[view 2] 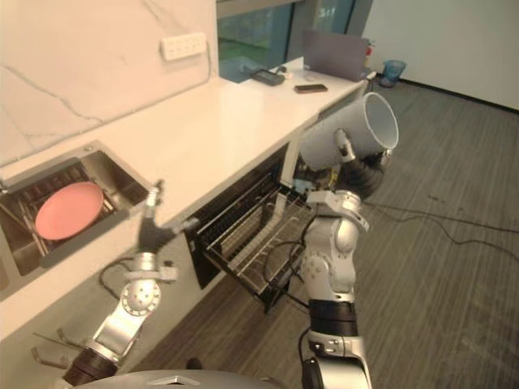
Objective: Walk over to the sink, pick up the cup, carry it to the dishwasher, place the cup inside the dishwasher, then close the dishwasher door
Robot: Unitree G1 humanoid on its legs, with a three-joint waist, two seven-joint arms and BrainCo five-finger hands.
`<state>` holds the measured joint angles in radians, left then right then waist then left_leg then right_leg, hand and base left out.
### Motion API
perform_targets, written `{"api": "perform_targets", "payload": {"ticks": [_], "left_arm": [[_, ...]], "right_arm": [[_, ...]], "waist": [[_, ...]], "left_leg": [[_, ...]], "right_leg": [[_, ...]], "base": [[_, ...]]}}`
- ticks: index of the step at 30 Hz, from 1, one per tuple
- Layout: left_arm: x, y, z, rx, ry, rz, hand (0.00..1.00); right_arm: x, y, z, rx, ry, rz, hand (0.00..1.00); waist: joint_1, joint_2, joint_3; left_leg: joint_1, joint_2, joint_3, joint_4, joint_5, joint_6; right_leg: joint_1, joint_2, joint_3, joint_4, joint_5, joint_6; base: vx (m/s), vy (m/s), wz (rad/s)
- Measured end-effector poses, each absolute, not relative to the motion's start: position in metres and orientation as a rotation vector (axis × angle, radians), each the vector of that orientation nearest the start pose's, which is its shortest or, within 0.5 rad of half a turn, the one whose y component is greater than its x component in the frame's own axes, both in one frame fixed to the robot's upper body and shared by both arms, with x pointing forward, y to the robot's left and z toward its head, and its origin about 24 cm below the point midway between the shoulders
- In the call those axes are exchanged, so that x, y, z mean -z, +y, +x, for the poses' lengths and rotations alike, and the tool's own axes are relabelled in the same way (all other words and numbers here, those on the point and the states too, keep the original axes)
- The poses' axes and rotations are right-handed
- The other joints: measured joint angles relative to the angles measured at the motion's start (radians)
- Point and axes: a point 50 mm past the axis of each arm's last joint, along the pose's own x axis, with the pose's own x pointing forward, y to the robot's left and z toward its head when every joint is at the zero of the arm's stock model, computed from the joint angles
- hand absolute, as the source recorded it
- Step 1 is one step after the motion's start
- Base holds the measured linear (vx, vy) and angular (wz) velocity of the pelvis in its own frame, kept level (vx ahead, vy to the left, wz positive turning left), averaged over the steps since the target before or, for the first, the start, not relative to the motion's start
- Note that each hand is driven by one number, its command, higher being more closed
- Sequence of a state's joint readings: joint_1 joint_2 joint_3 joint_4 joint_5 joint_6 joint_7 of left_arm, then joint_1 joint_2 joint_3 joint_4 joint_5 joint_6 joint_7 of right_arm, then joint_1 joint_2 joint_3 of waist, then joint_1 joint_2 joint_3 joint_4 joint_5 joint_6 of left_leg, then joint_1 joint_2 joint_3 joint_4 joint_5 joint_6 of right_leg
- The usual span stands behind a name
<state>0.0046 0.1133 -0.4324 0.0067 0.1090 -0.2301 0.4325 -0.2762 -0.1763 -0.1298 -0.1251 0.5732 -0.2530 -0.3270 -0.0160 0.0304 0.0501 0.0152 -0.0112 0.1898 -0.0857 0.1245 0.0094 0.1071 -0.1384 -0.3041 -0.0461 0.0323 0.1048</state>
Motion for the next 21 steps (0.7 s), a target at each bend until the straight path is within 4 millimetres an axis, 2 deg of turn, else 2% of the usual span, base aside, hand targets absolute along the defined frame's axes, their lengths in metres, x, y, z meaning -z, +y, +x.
{"api": "perform_targets", "payload": {"ticks": [1,4,7,10,13,14,15,16,18,19,21], "left_arm": [[-0.054,0.080,0.232,0.070,-0.216,0.026,0.00],[-0.057,0.078,0.229,0.154,-0.185,-0.107,0.00],[-0.055,0.076,0.222,0.257,-0.148,-0.229,0.00],[-0.042,0.064,0.211,0.417,-0.032,-0.287,0.00],[-0.005,0.053,0.196,0.527,0.191,-0.226,0.00],[0.022,0.054,0.188,0.524,0.315,-0.150,0.00],[0.048,0.061,0.178,0.504,0.432,-0.062,0.00],[0.060,0.067,0.173,0.489,0.486,-0.025,0.00],[0.097,0.097,0.150,0.401,0.673,0.100,0.00],[0.111,0.114,0.139,0.340,0.751,0.163,0.00],[0.122,0.132,0.131,0.262,0.819,0.203,0.00]], "right_arm": [[-0.159,-0.215,0.279,0.302,-0.578,0.461,1.00],[-0.150,-0.226,0.276,0.316,-0.544,0.369,1.00],[-0.130,-0.243,0.279,0.377,-0.457,0.297,1.00],[-0.105,-0.253,0.279,0.419,-0.345,0.188,1.00],[-0.086,-0.252,0.281,0.394,-0.253,0.109,1.00],[-0.078,-0.246,0.283,0.352,-0.204,0.096,1.00],[-0.069,-0.240,0.285,0.320,-0.155,0.087,1.00],[-0.064,-0.237,0.285,0.303,-0.128,0.082,1.00],[-0.041,-0.230,0.286,0.276,-0.007,0.036,1.00],[-0.029,-0.230,0.284,0.284,0.052,0.015,1.00],[-0.018,-0.232,0.283,0.308,0.108,-0.014,1.00]], "waist": [[0.000,-0.001,0.002],[0.004,-0.003,0.003],[0.005,-0.008,0.007],[0.010,-0.012,0.009],[0.025,-0.015,0.026],[0.026,-0.015,0.034],[0.023,-0.018,0.047],[0.020,-0.020,0.051],[0.035,-0.027,0.058],[0.048,-0.030,0.061],[0.059,-0.031,0.069]], "left_leg": [[-0.002,0.001,-0.001,0.000,0.000,0.000],[-0.006,0.000,-0.007,0.000,0.000,0.000],[-0.018,-0.003,-0.026,0.000,0.003,0.003],[-0.030,-0.010,-0.050,0.000,0.006,0.008],[-0.035,-0.010,-0.059,0.000,0.006,0.008],[-0.035,-0.011,-0.065,0.000,0.006,0.008],[-0.032,-0.012,-0.074,0.000,0.006,0.008],[-0.032,-0.012,-0.080,0.000,0.006,0.008],[-0.032,-0.013,-0.096,0.000,0.005,0.007],[-0.033,-0.016,-0.109,0.000,0.005,0.007],[-0.032,-0.020,-0.125,0.000,0.006,0.007]], "right_leg": [[-0.001,0.000,-0.004,0.000,0.000,0.000],[-0.001,0.000,-0.011,-0.001,-0.001,0.002],[-0.003,-0.001,-0.030,-0.002,-0.004,0.005],[-0.006,-0.005,-0.047,0.005,-0.007,0.010],[-0.004,-0.007,-0.063,0.007,-0.005,0.009],[-0.001,-0.006,-0.068,0.007,-0.008,0.009],[0.005,-0.005,-0.077,0.009,-0.014,0.010],[0.009,-0.005,-0.085,0.009,-0.016,0.009],[0.015,-0.004,-0.099,0.009,-0.030,0.014],[0.022,-0.005,-0.115,0.009,-0.034,0.016],[0.033,-0.005,-0.130,0.009,-0.040,0.017]], "base": [[0.00,0.000,0.00],[0.00,0.000,0.07],[0.03,0.004,0.17],[0.05,0.010,0.23],[0.04,0.009,0.10],[0.03,-0.010,0.13],[0.02,-0.015,0.18],[0.02,-0.022,0.24],[0.03,-0.020,0.26],[0.04,-0.015,0.24],[0.04,-0.007,0.39]]}}
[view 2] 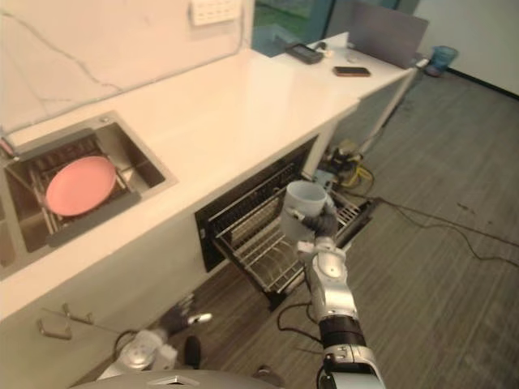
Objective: Walk over to the sink, pick up the cup, carry it to the dishwasher, place the cup inside the dishwasher, then close the dishwasher door
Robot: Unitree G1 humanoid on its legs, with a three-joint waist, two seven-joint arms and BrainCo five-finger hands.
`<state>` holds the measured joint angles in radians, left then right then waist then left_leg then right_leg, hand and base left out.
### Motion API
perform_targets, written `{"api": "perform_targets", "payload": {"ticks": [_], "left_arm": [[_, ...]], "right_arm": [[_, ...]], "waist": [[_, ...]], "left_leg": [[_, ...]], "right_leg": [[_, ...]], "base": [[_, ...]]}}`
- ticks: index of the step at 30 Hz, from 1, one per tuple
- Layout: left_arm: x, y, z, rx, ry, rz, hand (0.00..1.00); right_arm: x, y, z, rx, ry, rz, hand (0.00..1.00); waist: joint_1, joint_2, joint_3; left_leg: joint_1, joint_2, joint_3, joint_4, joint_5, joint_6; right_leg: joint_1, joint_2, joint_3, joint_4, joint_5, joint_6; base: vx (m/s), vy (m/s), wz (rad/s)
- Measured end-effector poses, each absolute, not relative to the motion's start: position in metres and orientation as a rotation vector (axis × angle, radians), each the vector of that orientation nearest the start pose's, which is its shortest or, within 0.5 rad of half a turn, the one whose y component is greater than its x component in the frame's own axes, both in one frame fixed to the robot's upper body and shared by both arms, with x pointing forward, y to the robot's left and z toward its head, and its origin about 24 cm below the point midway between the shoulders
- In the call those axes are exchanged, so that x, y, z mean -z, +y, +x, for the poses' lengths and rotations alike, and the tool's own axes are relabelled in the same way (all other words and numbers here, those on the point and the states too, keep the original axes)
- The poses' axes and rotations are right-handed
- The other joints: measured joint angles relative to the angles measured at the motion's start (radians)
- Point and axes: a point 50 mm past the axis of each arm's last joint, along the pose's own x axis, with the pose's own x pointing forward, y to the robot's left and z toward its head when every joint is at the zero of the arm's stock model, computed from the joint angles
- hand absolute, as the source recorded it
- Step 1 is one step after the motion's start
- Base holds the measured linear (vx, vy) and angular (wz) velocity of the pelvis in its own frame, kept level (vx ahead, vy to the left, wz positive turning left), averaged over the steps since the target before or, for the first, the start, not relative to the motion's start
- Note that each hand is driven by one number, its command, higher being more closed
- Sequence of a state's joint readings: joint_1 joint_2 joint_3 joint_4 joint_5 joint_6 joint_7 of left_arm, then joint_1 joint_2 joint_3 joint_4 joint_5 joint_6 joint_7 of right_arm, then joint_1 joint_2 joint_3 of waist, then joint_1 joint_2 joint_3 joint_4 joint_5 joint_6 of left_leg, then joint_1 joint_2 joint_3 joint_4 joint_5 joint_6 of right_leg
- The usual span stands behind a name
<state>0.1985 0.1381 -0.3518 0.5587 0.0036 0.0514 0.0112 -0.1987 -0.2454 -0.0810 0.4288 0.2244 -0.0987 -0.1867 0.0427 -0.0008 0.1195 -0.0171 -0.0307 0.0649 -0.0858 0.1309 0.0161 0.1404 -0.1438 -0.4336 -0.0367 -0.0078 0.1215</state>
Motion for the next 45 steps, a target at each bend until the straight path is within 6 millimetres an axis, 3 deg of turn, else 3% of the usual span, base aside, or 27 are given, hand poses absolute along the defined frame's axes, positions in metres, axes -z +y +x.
{"api": "perform_targets", "payload": {"ticks": [3,6,8,9,12,15,18,23,28,31,32,37,42,45], "left_arm": [[0.132,0.176,0.128,0.061,0.890,0.281,0.00],[0.139,0.204,0.110,0.059,0.968,0.419,0.00],[0.147,0.212,0.088,0.055,1.054,0.441,0.00],[0.149,0.214,0.077,0.051,1.090,0.436,0.00],[0.151,0.212,0.071,0.053,1.105,0.397,0.00],[0.150,0.211,0.072,0.038,1.078,0.346,0.00],[0.150,0.210,0.073,0.031,1.055,0.308,0.00],[0.153,0.207,0.066,0.040,1.077,0.273,0.00],[0.156,0.202,0.061,0.068,1.089,0.276,0.00],[0.157,0.198,0.060,0.084,1.089,0.279,0.00],[0.157,0.198,0.061,0.088,1.084,0.281,0.00],[0.157,0.188,0.070,0.100,1.056,0.275,0.00],[0.157,0.185,0.071,0.119,1.046,0.309,0.00],[0.157,0.184,0.074,0.127,1.042,0.320,0.00]], "right_arm": [[-0.003,-0.235,0.292,0.367,0.218,-0.085,1.00],[-0.022,-0.237,0.312,0.376,0.190,-0.276,1.00],[-0.040,-0.252,0.326,0.389,0.171,-0.417,1.00],[-0.055,-0.265,0.335,0.416,0.159,-0.470,1.00],[-0.091,-0.292,0.349,0.482,0.115,-0.558,1.00],[-0.112,-0.294,0.358,0.485,0.073,-0.587,1.00],[-0.116,-0.294,0.362,0.454,0.097,-0.605,1.00],[-0.104,-0.304,0.359,0.462,0.180,-0.638,1.00],[-0.115,-0.315,0.361,0.459,0.194,-0.631,1.00],[-0.109,-0.318,0.360,0.446,0.253,-0.623,1.00],[-0.107,-0.319,0.359,0.448,0.266,-0.622,0.00],[-0.101,-0.322,0.358,0.426,0.318,-0.552,0.00],[-0.097,-0.308,0.364,0.312,0.300,-0.272,0.00],[-0.095,-0.299,0.366,0.269,0.286,-0.189,0.00]], "waist": [[0.023,0.011,0.019],[0.033,0.041,0.060],[0.042,0.060,0.098],[0.050,0.073,0.130],[0.070,0.107,0.211],[0.097,0.118,0.260],[0.116,0.119,0.296],[0.135,0.124,0.302],[0.154,0.139,0.311],[0.164,0.139,0.312],[0.165,0.139,0.312],[0.169,0.156,0.325],[0.167,0.165,0.331],[0.165,0.165,0.331]], "left_leg": [[-0.006,-0.008,-0.034,0.000,0.005,-0.001],[-0.009,-0.016,-0.037,0.000,0.011,0.007],[-0.027,-0.019,-0.039,0.001,0.020,0.016],[-0.045,-0.022,-0.044,0.001,0.032,0.020],[-0.094,-0.025,-0.075,0.006,0.059,0.024],[-0.137,-0.022,-0.095,0.006,0.073,0.017],[-0.153,-0.024,-0.115,0.006,0.078,0.017],[-0.211,-0.028,-0.150,0.001,0.093,0.002],[-0.259,-0.028,-0.180,0.001,0.109,-0.009],[-0.268,-0.031,-0.192,0.006,0.114,-0.007],[-0.270,-0.032,-0.199,0.006,0.115,-0.009],[-0.287,-0.033,-0.221,0.006,0.126,-0.024],[-0.296,-0.024,-0.226,0.006,0.131,-0.040],[-0.295,-0.022,-0.225,0.006,0.132,-0.044]], "right_leg": [[0.006,-0.004,-0.027,0.017,-0.006,0.001],[-0.002,-0.015,-0.028,0.034,-0.010,0.005],[-0.023,-0.021,-0.029,0.049,-0.010,0.006],[-0.040,-0.024,-0.036,0.058,-0.009,0.007],[-0.084,-0.028,-0.062,0.086,-0.007,0.006],[-0.136,-0.032,-0.074,0.133,-0.018,-0.002],[-0.164,-0.042,-0.077,0.184,-0.044,-0.005],[-0.239,-0.058,-0.080,0.264,-0.089,-0.014],[-0.306,-0.068,-0.087,0.335,-0.124,-0.016],[-0.329,-0.081,-0.086,0.387,-0.157,-0.021],[-0.332,-0.083,-0.085,0.397,-0.165,-0.021],[-0.371,-0.097,-0.081,0.470,-0.218,-0.036],[-0.398,-0.099,-0.077,0.519,-0.249,-0.053],[-0.404,-0.101,-0.075,0.536,-0.259,-0.057]], "base": [[0.02,-0.001,0.32],[0.01,0.005,0.04],[-0.02,0.035,0.08],[-0.04,0.040,0.17],[-0.07,0.029,0.31],[-0.06,-0.015,0.22],[-0.05,-0.057,0.17],[-0.03,-0.080,0.20],[0.00,-0.122,0.12],[0.05,-0.132,0.15],[0.05,-0.145,0.26],[-0.01,-0.144,0.16],[-0.05,-0.141,0.00],[-0.03,-0.102,0.00]]}}
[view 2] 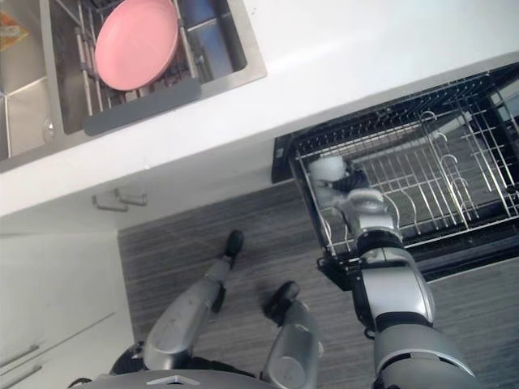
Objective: Walk over to the sink, pick up the cup, carry it to the dishwasher, place the cup inside the dishwasher, then close the dishwasher door
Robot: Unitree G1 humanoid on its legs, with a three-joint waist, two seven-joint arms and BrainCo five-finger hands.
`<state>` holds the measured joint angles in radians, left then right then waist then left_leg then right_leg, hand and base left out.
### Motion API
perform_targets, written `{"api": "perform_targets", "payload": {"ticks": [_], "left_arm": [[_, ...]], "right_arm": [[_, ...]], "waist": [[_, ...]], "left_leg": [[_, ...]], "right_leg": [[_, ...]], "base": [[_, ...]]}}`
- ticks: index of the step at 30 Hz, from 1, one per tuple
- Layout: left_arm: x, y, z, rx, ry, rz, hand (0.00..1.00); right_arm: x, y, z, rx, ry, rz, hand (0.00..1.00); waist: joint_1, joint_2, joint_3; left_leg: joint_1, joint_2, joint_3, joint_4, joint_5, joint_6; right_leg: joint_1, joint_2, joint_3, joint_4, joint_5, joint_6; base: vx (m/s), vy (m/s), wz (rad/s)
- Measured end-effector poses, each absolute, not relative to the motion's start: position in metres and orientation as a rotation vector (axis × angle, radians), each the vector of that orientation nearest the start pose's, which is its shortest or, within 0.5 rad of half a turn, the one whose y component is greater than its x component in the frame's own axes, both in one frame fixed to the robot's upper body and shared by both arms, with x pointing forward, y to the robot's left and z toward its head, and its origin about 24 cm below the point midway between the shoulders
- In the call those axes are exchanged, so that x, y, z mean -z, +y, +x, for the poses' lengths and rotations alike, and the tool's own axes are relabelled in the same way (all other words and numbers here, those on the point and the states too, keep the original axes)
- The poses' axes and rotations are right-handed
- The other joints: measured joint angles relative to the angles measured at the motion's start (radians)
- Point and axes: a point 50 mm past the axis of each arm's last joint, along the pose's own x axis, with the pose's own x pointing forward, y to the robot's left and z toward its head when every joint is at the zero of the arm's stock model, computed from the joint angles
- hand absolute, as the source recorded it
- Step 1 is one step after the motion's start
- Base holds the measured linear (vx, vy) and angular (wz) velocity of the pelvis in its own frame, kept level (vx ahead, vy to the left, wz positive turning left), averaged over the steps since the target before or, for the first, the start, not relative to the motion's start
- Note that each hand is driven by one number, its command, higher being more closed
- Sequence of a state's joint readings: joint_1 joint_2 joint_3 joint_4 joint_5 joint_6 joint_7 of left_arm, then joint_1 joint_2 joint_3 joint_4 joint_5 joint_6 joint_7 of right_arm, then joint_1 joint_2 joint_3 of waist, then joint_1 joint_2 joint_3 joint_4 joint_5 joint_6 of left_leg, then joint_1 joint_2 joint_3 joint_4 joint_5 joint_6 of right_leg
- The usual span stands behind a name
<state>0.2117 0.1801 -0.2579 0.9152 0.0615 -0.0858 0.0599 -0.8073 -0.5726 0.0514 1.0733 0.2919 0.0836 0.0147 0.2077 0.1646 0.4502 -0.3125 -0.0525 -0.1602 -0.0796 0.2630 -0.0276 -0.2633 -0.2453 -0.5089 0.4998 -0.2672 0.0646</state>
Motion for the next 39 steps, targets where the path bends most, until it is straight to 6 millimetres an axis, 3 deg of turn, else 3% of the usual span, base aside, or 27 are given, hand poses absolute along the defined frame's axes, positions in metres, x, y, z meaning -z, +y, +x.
{"api": "perform_targets", "payload": {"ticks": [6,12,16,18,20,25,28,33,36,39], "left_arm": [[0.157,0.182,0.080,0.093,1.048,0.288,0.00],[0.155,0.190,0.085,-0.017,1.056,0.219,0.00],[0.155,0.204,0.080,-0.101,1.112,0.194,0.00],[0.157,0.209,0.076,-0.141,1.157,0.170,0.00],[0.157,0.213,0.072,-0.180,1.185,0.140,0.00],[0.161,0.212,0.052,-0.212,1.265,0.124,0.00],[0.164,0.209,0.043,-0.233,1.340,0.089,0.00],[0.165,0.213,0.032,-0.308,1.379,0.081,0.00],[0.166,0.214,0.024,-0.331,1.402,0.058,0.00],[0.167,0.215,0.023,-0.314,1.407,0.076,0.00]], "right_arm": [[-0.096,-0.287,0.368,0.251,0.197,-0.049,0.00],[-0.106,-0.273,0.355,0.318,-0.055,0.086,0.00],[-0.079,-0.258,0.331,0.384,-0.067,0.202,0.00],[-0.059,-0.254,0.311,0.466,-0.060,0.259,0.00],[-0.056,-0.252,0.300,0.518,-0.102,0.302,0.00],[-0.063,-0.246,0.284,0.513,-0.219,0.360,0.00],[-0.072,-0.233,0.266,0.405,-0.325,0.397,0.00],[-0.086,-0.212,0.259,0.208,-0.414,0.468,0.00],[-0.109,-0.197,0.256,0.060,-0.527,0.493,0.00],[-0.129,-0.201,0.251,0.030,-0.621,0.457,0.00]], "waist": [[-0.012,-0.009,0.007],[-0.046,-0.039,0.005],[-0.057,-0.089,-0.040],[-0.068,-0.114,-0.093],[-0.076,-0.123,-0.119],[-0.089,-0.121,-0.201],[-0.104,-0.119,-0.230],[-0.108,-0.120,-0.253],[-0.111,-0.125,-0.284],[-0.123,-0.139,-0.310]], "left_leg": [[0.033,0.000,0.008,-0.001,-0.004,-0.004],[0.112,0.011,0.037,-0.005,-0.032,-0.005],[0.141,0.017,0.072,0.001,-0.039,-0.006],[0.167,0.017,0.093,0.001,-0.042,-0.009],[0.198,0.020,0.123,0.001,-0.048,-0.011],[0.253,0.047,0.173,0.000,-0.079,0.000],[0.262,0.062,0.175,-0.005,-0.090,-0.006],[0.273,0.061,0.168,-0.006,-0.093,0.000],[0.255,0.052,0.176,-0.006,-0.098,0.008],[0.264,0.042,0.216,-0.006,-0.095,0.017]], "right_leg": [[0.026,-0.006,0.003,0.015,-0.013,-0.003],[0.130,0.013,-0.011,-0.043,-0.009,0.006],[0.185,0.028,-0.013,-0.109,0.012,0.016],[0.245,0.048,-0.018,-0.182,0.037,0.027],[0.295,0.062,-0.013,-0.235,0.058,0.029],[0.340,0.097,0.039,-0.304,0.092,0.023],[0.356,0.114,0.031,-0.317,0.096,0.017],[0.392,0.115,0.001,-0.326,0.094,0.024],[0.411,0.108,-0.049,-0.333,0.098,0.026],[0.459,0.082,-0.132,-0.329,0.087,0.048]], "base": [[-0.03,-0.071,-0.01],[-0.01,-0.056,-0.01],[0.08,-0.046,-0.06],[0.14,-0.069,0.01],[0.06,-0.038,-0.16],[-0.03,-0.042,-0.36],[-0.09,-0.044,0.00],[-0.03,-0.019,0.19],[0.00,-0.007,0.44],[0.07,0.017,0.83]]}}
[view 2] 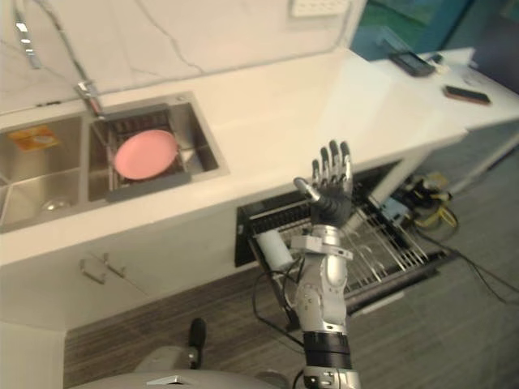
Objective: Walk over to the sink, pick up the cup, carry it to the dishwasher, place the cup inside the dishwasher, then close the dishwasher door
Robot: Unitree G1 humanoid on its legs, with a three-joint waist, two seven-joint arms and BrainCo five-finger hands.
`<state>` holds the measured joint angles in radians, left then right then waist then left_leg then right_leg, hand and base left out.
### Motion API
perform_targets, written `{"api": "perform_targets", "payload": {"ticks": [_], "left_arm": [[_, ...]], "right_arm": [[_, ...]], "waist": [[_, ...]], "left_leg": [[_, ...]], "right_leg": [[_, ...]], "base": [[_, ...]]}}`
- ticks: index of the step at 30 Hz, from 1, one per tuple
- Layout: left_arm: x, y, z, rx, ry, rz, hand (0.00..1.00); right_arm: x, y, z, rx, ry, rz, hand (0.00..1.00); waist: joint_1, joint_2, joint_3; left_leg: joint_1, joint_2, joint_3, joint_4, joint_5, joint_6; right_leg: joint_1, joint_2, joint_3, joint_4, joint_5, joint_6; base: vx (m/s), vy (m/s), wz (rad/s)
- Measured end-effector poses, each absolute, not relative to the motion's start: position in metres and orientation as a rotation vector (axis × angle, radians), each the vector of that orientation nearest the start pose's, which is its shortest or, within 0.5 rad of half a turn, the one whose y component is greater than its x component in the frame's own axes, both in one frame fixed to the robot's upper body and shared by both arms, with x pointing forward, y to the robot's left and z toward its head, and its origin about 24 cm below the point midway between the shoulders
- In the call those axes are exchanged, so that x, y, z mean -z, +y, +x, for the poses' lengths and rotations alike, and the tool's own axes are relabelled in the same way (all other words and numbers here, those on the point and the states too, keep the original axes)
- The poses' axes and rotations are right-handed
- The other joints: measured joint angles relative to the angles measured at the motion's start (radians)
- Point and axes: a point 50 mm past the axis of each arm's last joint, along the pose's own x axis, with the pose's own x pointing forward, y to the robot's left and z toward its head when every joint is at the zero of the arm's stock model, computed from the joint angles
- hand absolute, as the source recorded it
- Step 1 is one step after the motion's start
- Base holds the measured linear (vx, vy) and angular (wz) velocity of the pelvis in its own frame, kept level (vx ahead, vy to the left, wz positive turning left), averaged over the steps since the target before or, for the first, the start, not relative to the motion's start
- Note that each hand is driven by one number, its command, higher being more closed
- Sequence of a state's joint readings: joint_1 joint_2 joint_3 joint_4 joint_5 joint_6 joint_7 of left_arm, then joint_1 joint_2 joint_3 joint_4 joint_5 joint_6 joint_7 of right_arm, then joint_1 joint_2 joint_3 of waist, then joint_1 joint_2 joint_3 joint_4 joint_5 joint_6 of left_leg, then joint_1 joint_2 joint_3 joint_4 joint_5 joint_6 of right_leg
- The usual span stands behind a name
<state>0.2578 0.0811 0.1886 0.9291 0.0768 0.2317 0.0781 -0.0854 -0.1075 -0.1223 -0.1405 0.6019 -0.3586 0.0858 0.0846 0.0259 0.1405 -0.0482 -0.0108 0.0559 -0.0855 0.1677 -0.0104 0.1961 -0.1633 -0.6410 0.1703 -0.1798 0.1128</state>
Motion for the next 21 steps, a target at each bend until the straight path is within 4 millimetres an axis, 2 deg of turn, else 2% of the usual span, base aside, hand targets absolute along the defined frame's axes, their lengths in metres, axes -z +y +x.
{"api": "perform_targets", "payload": {"ticks": [4,6,8,9,10,11,12,13,14,15,16,17,19,20,21], "left_arm": [[0.169,0.212,0.012,-0.265,1.452,0.091,0.00],[0.169,0.214,0.011,-0.236,1.450,0.082,0.00],[0.169,0.214,0.012,-0.215,1.435,0.059,0.00],[0.169,0.213,0.013,-0.213,1.417,0.027,0.00],[0.169,0.214,0.014,-0.216,1.404,0.006,0.00],[0.168,0.216,0.014,-0.216,1.399,0.005,0.00],[0.167,0.219,0.018,-0.209,1.384,0.006,0.00],[0.166,0.222,0.021,-0.205,1.374,0.014,0.00],[0.164,0.227,0.028,-0.191,1.357,0.018,0.00],[0.164,0.227,0.035,-0.172,1.349,0.009,0.00],[0.164,0.226,0.036,-0.167,1.350,0.006,0.00],[0.165,0.222,0.038,-0.152,1.348,0.002,0.00],[0.163,0.224,0.041,-0.152,1.316,0.031,0.00],[0.163,0.224,0.041,-0.158,1.308,0.045,0.00],[0.163,0.222,0.042,-0.154,1.303,0.048,0.00]], "right_arm": [[-0.133,-0.205,0.251,0.026,-0.630,0.433,0.00],[-0.130,-0.206,0.253,0.022,-0.600,0.482,0.00],[-0.127,-0.206,0.253,0.019,-0.574,0.511,0.00],[-0.126,-0.206,0.254,0.016,-0.559,0.531,0.00],[-0.125,-0.205,0.255,0.010,-0.548,0.542,0.00],[-0.124,-0.205,0.255,0.009,-0.546,0.545,0.00],[-0.123,-0.202,0.255,0.003,-0.539,0.555,0.00],[-0.122,-0.200,0.255,0.000,-0.532,0.556,0.00],[-0.121,-0.198,0.256,-0.010,-0.515,0.552,0.00],[-0.122,-0.197,0.256,-0.019,-0.516,0.546,0.00],[-0.123,-0.197,0.255,-0.020,-0.519,0.545,0.00],[-0.125,-0.198,0.252,-0.020,-0.531,0.542,0.00],[-0.125,-0.203,0.246,-0.006,-0.532,0.526,0.00],[-0.123,-0.210,0.244,0.019,-0.532,0.513,0.00],[-0.125,-0.218,0.242,0.044,-0.547,0.499,0.00]], "waist": [[0.023,-0.025,-0.024],[0.022,-0.037,-0.031],[0.015,-0.035,-0.030],[0.010,-0.031,-0.030],[0.003,-0.030,-0.030],[-0.001,-0.032,-0.030],[-0.012,-0.035,-0.030],[-0.018,-0.039,-0.025],[-0.023,-0.054,-0.022],[-0.026,-0.066,-0.021],[-0.027,-0.067,-0.021],[-0.033,-0.065,-0.019],[-0.038,-0.074,-0.017],[-0.044,-0.095,-0.021],[-0.056,-0.082,-0.018]], "left_leg": [[0.013,-0.049,0.002,0.000,-0.009,0.029],[0.029,-0.084,0.022,0.000,-0.030,0.054],[0.041,-0.091,0.027,0.000,-0.039,0.062],[0.057,-0.092,0.027,0.000,-0.053,0.062],[0.073,-0.090,0.022,0.001,-0.061,0.069],[0.084,-0.088,0.014,0.005,-0.062,0.072],[0.085,-0.085,-0.030,0.021,-0.067,0.086],[0.074,-0.081,-0.051,0.041,-0.070,0.095],[0.052,-0.073,-0.082,0.075,-0.076,0.103],[0.038,-0.067,-0.107,0.086,-0.079,0.107],[0.033,-0.066,-0.114,0.086,-0.079,0.107],[0.015,-0.069,-0.122,0.089,-0.079,0.107],[0.010,-0.106,-0.136,0.093,-0.080,0.106],[0.037,-0.125,-0.134,0.076,-0.080,0.105],[-0.003,-0.123,-0.127,0.173,-0.099,0.111]], "right_leg": [[0.012,-0.060,-0.001,0.058,-0.033,0.035],[-0.008,-0.118,0.039,0.162,-0.061,0.033],[-0.053,-0.150,0.114,0.288,-0.049,-0.022],[-0.090,-0.167,0.168,0.393,-0.022,-0.112],[-0.126,-0.163,0.235,0.485,0.024,-0.187],[-0.147,-0.155,0.278,0.521,0.033,-0.192],[-0.170,-0.100,0.369,0.539,-0.015,-0.136],[-0.175,-0.063,0.396,0.524,-0.050,-0.110],[-0.188,0.010,0.442,0.458,-0.102,-0.084],[-0.210,0.072,0.480,0.375,-0.129,-0.082],[-0.222,0.093,0.497,0.349,-0.132,-0.082],[-0.249,0.135,0.550,0.279,-0.131,-0.081],[-0.244,0.129,0.559,0.186,-0.130,-0.087],[-0.235,0.104,0.561,0.160,-0.091,-0.096],[-0.233,0.089,0.536,0.156,-0.070,-0.099]], "base": [[0.06,0.048,0.21],[0.07,0.081,0.23],[0.06,0.073,0.37],[0.09,0.072,0.51],[0.10,0.056,0.55],[0.13,0.007,0.68],[0.11,-0.059,0.66],[0.09,-0.087,0.87],[0.02,-0.133,0.81],[0.00,-0.104,0.68],[-0.03,-0.116,0.58],[-0.05,-0.080,0.65],[-0.02,-0.068,0.71],[0.11,-0.025,0.74],[0.13,-0.019,0.70]]}}
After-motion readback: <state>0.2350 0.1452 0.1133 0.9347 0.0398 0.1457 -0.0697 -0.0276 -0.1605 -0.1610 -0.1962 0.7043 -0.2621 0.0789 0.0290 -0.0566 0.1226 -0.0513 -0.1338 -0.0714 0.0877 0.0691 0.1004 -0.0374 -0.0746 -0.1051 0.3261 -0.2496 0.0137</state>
